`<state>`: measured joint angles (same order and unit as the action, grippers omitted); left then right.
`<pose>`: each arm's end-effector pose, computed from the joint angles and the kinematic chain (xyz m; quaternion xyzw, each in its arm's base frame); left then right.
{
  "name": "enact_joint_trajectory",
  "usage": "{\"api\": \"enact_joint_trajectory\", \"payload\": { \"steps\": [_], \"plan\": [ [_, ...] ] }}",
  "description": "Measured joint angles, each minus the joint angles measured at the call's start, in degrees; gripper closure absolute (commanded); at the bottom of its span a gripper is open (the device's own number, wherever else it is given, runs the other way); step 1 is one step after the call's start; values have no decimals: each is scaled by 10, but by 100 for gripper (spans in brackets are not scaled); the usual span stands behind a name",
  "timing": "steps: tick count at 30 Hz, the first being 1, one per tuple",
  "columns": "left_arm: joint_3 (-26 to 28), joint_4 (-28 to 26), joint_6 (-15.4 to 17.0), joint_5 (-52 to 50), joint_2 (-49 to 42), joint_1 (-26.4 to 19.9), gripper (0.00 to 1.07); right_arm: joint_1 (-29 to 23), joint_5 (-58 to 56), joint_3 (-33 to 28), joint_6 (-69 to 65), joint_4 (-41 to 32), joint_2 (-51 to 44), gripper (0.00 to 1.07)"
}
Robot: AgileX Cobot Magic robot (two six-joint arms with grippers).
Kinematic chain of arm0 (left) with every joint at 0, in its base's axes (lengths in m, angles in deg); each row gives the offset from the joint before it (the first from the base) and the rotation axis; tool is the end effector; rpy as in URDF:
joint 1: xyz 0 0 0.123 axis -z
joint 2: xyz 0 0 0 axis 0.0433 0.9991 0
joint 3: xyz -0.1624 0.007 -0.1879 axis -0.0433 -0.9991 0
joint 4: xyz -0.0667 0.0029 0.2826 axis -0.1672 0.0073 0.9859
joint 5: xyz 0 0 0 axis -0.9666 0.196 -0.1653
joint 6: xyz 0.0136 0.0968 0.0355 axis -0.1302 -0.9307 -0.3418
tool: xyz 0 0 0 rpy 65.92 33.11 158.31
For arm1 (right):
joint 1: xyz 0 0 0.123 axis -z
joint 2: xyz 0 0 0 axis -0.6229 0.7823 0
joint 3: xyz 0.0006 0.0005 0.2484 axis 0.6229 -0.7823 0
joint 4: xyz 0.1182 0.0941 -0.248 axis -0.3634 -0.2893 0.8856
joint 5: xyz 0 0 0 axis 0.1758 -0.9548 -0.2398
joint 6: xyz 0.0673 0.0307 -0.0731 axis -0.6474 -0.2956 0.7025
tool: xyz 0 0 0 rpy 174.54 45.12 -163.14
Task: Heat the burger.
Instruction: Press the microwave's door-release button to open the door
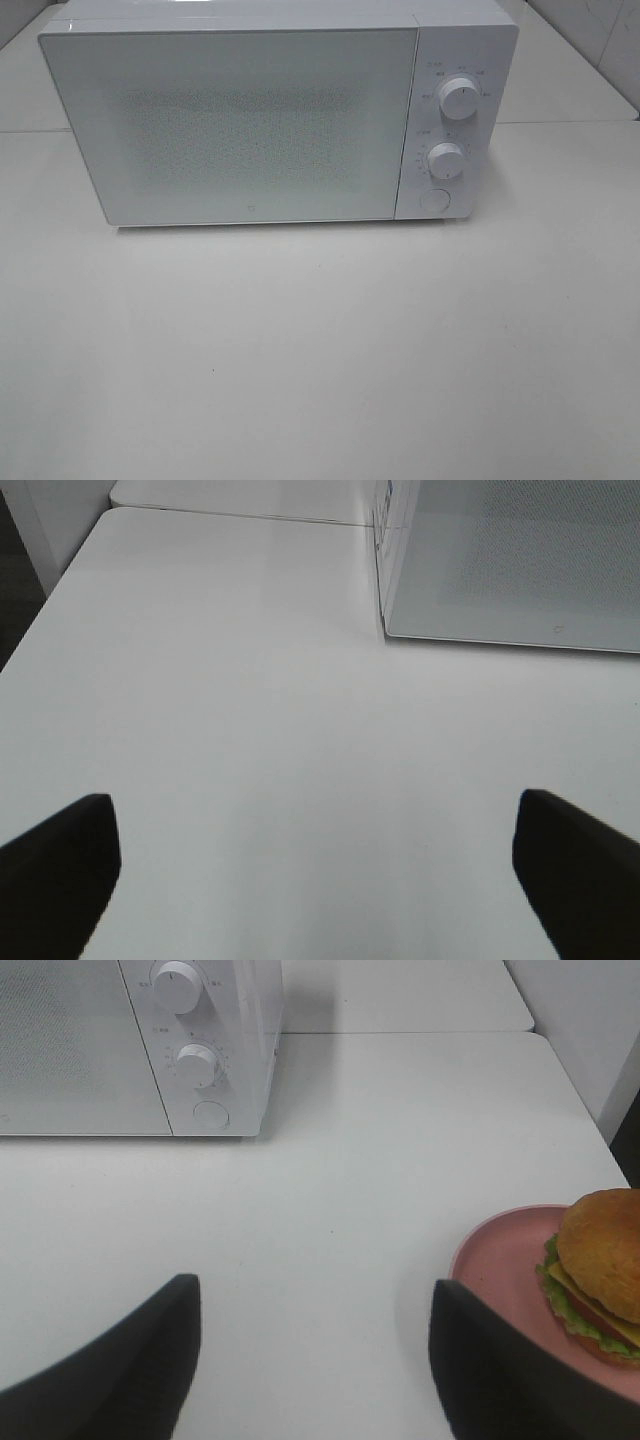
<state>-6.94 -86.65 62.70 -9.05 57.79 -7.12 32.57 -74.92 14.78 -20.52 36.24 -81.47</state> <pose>0.0741 -0.0029 0.2941 -0.0175 0.8526 -0.0183 0.5219 0.0814 0.0007 0.2999 0.0018 0.8259 0.0150 0.5636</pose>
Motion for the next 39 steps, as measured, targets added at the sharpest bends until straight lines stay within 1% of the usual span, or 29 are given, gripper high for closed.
{"api": "enact_joint_trajectory", "payload": {
  "steps": [10, 20, 23, 25, 26, 28, 29, 30, 31, 32, 33, 34, 35, 36, 37, 38, 39],
  "plan": [
    [0, 0, 0, 0, 0, 0, 6, 0, 0, 0, 19, 0, 0, 46],
    [0, 0, 0, 0, 0, 0, 6, 0, 0, 0, 19, 0, 0, 46],
    [0, 0, 0, 0, 0, 0, 6, 0, 6, 2, 19, 0, 0, 48],
    [0, 0, 0, 0, 0, 0, 6, 0, 37, 9, 19, 0, 0, 52],
    [0, 0, 0, 0, 0, 0, 6, 0, 37, 9, 19, 0, 0, 52],
    [0, 0, 0, 0, 0, 0, 6, 0, 93, 13, 19, 0, 0, 60],
    [0, 0, 0, 0, 0, 0, 6, 0, 93, 13, 19, 0, 0, 60],
    [0, 0, 0, 0, 0, 0, 6, 0, 140, 12, 19, 0, 8, 71],
    [0, 0, 0, 0, 0, 0, 6, 0, 169, 8, 19, 0, 15, 77],
    [0, 0, 0, 0, 0, 0, 6, 0, 169, 8, 19, 0, 15, 77],
    [0, 0, 0, 0, 0, 0, 6, 0, 228, -6, 19, 0, 37, 88],
    [0, 0, 0, 0, 0, 0, 6, 0, 265, -16, 19, 0, 51, 94],
    [0, 0, 0, 0, 0, 0, 6, 0, 265, -16, 19, 0, 51, 94],
    [0, 0, 0, 0, 0, 0, 6, 0, 337, -37, 19, 0, 76, 103],
    [0, 0, 0, 0, 0, 0, 6, 0, 337, -37, 19, 0, 76, 103],
    [0, 0, 0, 0, 0, 0, 6, 0, 414, -60, 19, 0, 108, 107],
    [0, 0, 0, 0, 0, 0, 6, 0, 447, -69, 19, 0, 125, 107]
  ]
}}
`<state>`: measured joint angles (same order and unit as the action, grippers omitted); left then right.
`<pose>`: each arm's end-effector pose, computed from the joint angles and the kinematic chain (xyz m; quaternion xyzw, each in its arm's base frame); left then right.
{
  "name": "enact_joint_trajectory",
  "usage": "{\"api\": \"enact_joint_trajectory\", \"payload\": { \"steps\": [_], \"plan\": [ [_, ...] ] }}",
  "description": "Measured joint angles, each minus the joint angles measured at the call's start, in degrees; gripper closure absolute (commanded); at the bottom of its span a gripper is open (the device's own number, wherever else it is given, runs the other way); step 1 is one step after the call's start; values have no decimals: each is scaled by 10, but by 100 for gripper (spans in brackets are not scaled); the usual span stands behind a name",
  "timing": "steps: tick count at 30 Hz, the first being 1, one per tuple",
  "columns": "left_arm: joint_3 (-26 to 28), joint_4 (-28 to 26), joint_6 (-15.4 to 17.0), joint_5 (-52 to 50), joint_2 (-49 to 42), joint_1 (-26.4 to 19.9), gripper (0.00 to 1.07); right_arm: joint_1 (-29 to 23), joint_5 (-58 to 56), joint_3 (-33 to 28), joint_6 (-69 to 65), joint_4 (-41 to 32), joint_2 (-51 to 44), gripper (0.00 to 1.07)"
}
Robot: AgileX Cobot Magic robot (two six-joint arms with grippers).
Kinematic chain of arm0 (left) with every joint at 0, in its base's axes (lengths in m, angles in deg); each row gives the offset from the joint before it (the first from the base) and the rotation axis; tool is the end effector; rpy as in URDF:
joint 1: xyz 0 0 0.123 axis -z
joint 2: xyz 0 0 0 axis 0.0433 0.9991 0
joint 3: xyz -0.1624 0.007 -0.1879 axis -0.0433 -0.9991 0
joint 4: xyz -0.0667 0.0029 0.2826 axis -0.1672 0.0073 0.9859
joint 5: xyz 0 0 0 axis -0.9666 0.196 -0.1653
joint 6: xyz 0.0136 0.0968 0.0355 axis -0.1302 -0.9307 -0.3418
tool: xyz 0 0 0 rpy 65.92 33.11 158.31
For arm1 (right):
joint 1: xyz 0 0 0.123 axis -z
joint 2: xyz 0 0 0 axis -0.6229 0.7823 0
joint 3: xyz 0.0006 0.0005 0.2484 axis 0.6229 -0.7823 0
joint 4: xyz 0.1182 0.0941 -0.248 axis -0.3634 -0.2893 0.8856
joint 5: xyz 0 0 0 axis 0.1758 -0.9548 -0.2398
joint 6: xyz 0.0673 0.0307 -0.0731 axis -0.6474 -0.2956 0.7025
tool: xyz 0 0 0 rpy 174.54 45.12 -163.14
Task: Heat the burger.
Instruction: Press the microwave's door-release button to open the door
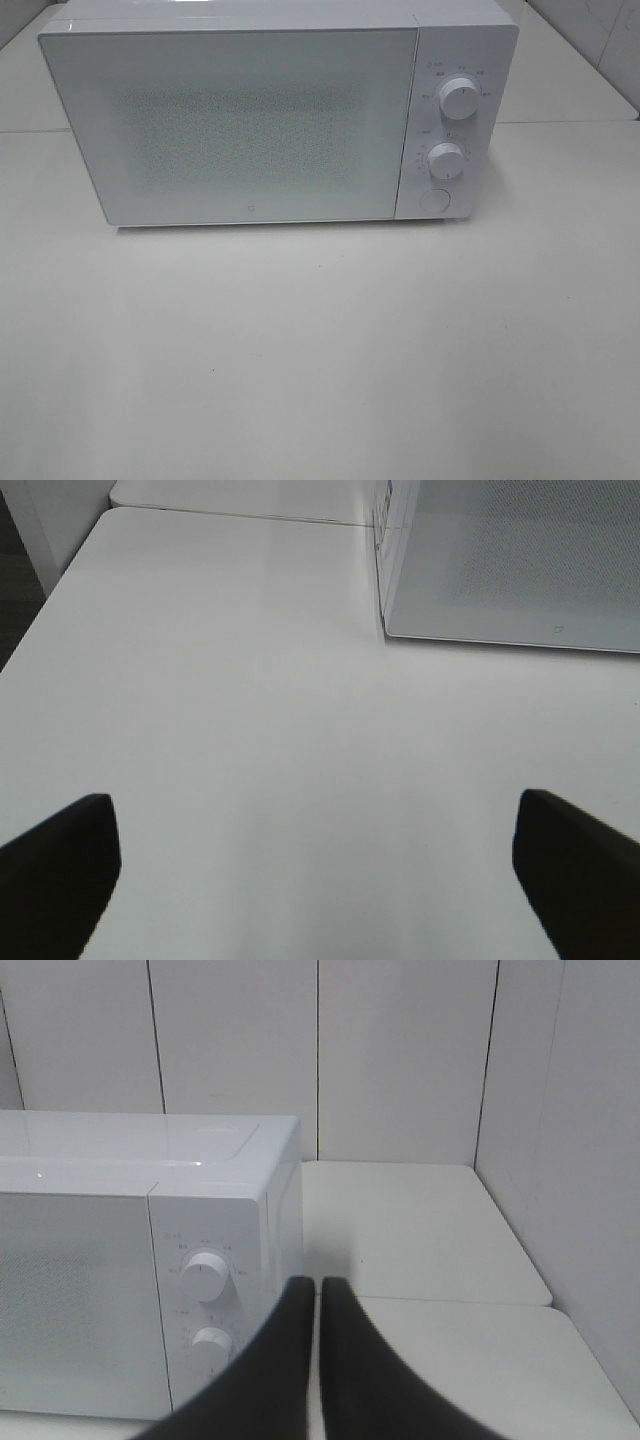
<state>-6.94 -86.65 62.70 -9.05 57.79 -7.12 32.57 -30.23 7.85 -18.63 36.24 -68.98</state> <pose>0.0741 -0.0029 0.2941 -0.0175 0.8526 -0.0183 0.5219 0.1475 0.0136 0.3102 -0.0336 0.6826 0.0277 0.7295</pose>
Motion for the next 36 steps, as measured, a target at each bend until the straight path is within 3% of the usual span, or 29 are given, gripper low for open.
{"api": "enact_joint_trajectory", "payload": {
  "steps": [12, 15, 21, 23, 26, 36],
  "plan": [
    [0, 0, 0, 0, 0, 0, 6, 0, 299, -104, -5, -1, 217, 107],
    [0, 0, 0, 0, 0, 0, 6, 0, 322, -109, -6, -2, 240, 107],
    [0, 0, 0, 0, 0, 0, 6, 0, 443, -119, -12, -2, 375, 107],
    [0, 0, 0, 0, 0, 0, 6, 0, 523, -119, -31, -2, 470, 107],
    [0, 0, 0, 0, 0, 0, 6, 0, 584, -119, -55, -2, 540, 107],
    [0, 0, 0, 0, 0, 0, 6, 0, 699, -120, -133, 9, 710, 107]
  ]
}}
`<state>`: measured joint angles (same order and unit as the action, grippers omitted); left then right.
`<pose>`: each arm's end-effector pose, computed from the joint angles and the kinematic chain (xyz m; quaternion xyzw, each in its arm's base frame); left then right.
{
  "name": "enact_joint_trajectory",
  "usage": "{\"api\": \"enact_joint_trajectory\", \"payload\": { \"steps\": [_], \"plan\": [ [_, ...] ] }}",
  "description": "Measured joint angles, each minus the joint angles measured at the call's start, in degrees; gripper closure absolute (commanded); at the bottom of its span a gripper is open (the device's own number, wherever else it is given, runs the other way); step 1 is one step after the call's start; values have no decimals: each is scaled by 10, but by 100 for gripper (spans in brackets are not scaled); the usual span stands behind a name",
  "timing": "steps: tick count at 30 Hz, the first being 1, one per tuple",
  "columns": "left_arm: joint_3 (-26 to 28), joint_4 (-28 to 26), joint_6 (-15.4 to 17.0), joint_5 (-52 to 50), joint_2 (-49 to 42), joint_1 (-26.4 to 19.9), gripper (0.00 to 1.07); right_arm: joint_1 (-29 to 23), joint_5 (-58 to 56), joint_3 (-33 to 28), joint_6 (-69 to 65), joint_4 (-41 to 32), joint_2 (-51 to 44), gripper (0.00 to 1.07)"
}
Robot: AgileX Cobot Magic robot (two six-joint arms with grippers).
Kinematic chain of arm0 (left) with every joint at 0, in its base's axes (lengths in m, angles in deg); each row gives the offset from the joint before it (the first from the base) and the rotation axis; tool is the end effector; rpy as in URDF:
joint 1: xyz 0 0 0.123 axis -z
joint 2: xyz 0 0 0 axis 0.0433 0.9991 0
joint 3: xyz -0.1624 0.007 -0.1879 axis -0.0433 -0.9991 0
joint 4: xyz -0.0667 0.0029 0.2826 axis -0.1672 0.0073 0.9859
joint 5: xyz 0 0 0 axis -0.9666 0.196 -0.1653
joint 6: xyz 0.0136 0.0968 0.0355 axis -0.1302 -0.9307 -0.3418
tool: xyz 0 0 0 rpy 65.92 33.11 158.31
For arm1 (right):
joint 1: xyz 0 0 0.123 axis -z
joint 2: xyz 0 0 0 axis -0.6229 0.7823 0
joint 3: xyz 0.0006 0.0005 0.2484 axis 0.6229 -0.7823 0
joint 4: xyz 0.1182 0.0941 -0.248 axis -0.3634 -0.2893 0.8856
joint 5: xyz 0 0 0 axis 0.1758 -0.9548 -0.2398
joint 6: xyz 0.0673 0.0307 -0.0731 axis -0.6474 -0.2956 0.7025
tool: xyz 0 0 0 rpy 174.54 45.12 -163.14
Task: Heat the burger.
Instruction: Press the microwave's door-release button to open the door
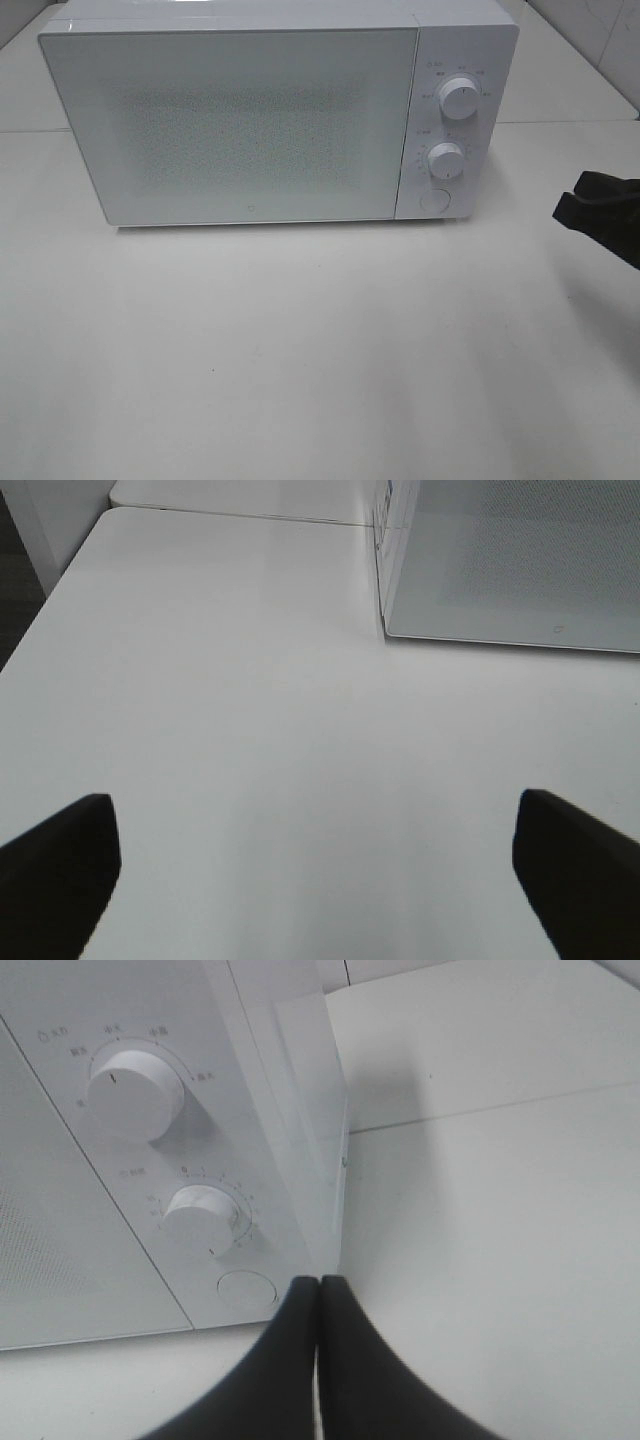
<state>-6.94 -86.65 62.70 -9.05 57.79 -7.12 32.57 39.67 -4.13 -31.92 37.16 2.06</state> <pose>0.0741 -0.0029 0.2941 -0.0175 0.8526 -0.0183 0.5219 0.2331 0.0338 0.0912 0.0276 0.7626 0.1488 0.6289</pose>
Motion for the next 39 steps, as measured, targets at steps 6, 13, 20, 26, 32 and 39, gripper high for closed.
{"api": "enact_joint_trajectory", "payload": {
  "steps": [6, 13, 20, 26, 32, 39],
  "plan": [
    [0, 0, 0, 0, 0, 0, 6, 0, 34, 0, -97, 5, 74, 107],
    [0, 0, 0, 0, 0, 0, 6, -23, 40, 5, -261, 0, 123, 107],
    [0, 0, 0, 0, 0, 0, 6, -99, 53, 59, -442, -33, 201, 107],
    [0, 0, 0, 0, 0, 0, 6, -123, 54, 99, -535, -69, 249, 107],
    [0, 0, 0, 0, 0, 0, 6, -127, 54, 145, -594, -85, 285, 107],
    [0, 0, 0, 0, 0, 0, 6, -127, 34, 191, -637, -85, 315, 107]
  ]
}}
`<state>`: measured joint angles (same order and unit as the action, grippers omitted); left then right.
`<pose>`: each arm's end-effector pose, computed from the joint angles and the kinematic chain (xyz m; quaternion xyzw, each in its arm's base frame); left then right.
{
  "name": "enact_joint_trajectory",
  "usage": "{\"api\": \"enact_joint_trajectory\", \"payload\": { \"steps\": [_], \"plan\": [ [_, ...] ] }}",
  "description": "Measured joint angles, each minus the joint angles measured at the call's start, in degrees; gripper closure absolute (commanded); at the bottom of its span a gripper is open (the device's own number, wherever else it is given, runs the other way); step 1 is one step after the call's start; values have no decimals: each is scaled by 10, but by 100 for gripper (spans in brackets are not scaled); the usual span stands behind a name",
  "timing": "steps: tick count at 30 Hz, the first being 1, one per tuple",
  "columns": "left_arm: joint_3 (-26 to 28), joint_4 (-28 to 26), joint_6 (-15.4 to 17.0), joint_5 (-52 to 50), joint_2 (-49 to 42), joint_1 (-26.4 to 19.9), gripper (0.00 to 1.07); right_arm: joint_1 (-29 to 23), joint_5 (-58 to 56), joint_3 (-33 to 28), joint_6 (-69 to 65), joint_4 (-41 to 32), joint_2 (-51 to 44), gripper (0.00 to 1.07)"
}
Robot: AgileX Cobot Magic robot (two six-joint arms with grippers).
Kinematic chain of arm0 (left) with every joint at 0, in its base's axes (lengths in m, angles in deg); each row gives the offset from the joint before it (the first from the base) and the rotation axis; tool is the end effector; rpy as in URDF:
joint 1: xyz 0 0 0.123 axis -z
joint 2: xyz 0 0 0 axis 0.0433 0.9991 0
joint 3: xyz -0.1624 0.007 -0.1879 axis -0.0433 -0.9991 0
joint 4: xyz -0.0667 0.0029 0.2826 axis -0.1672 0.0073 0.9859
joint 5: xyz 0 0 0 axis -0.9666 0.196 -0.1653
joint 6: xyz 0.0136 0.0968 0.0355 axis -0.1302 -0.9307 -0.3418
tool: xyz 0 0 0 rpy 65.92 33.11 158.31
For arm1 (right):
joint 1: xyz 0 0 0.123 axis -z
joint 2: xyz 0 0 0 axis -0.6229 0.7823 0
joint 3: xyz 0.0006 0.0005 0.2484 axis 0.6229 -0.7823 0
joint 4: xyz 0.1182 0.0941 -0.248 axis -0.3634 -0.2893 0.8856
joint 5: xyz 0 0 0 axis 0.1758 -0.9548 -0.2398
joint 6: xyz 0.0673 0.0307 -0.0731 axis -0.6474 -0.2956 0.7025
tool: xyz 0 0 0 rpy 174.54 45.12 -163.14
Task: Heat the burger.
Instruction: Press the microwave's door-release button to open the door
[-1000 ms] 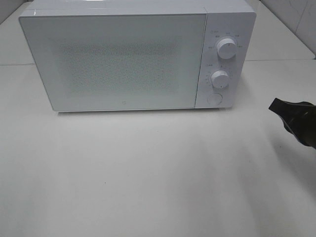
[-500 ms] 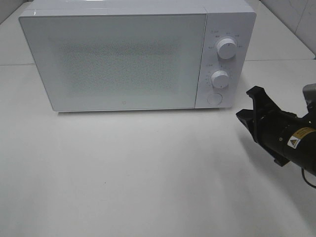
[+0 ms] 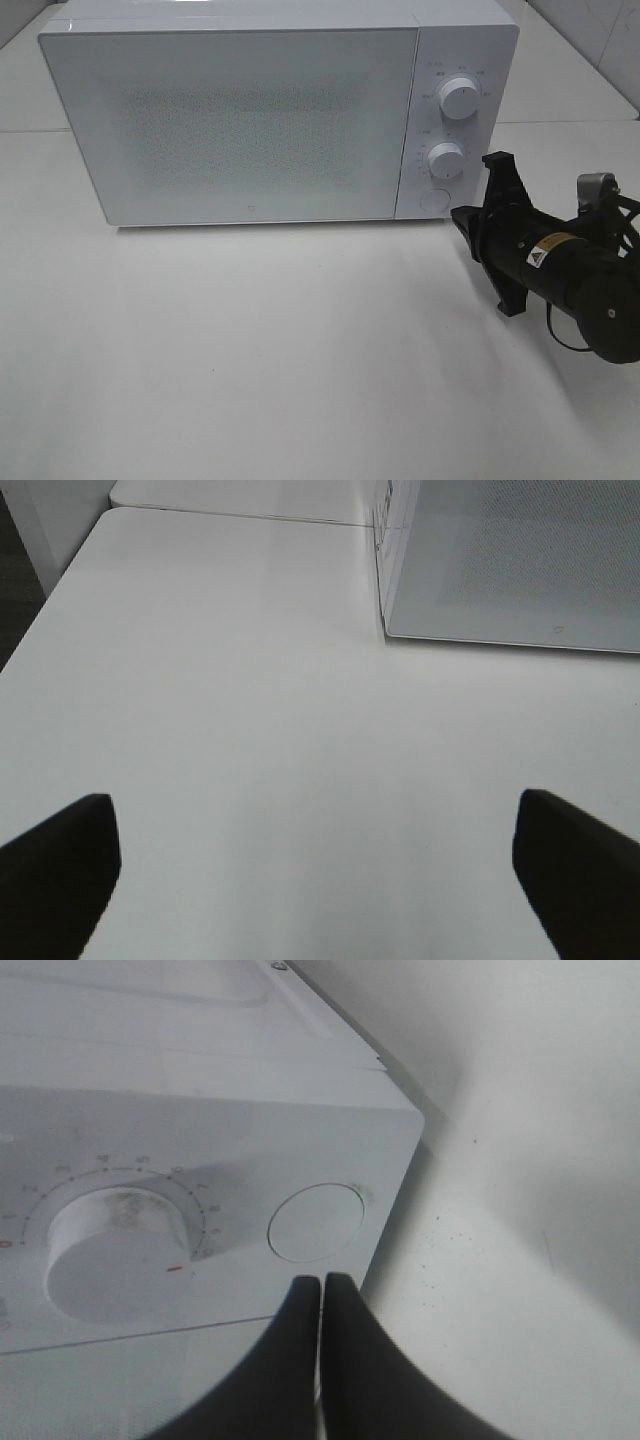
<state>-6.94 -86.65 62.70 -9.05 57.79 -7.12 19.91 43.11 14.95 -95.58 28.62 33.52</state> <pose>0.0741 -0.0029 0.2941 -0.0175 0.8526 -0.0183 0.5219 0.2862 0.0922 0.0137 0.4380 0.6822 0.4419 0.3840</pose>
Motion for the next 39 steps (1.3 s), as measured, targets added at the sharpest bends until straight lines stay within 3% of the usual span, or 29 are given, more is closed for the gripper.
{"api": "enact_joint_trajectory", "payload": {
  "steps": [18, 39],
  "plan": [
    [0, 0, 0, -1, 0, 0, 6, 0, -26, 75, -15, 1, 50, 107],
    [0, 0, 0, -1, 0, 0, 6, -5, -30, 76, -25, 1, 51, 107]
  ]
}}
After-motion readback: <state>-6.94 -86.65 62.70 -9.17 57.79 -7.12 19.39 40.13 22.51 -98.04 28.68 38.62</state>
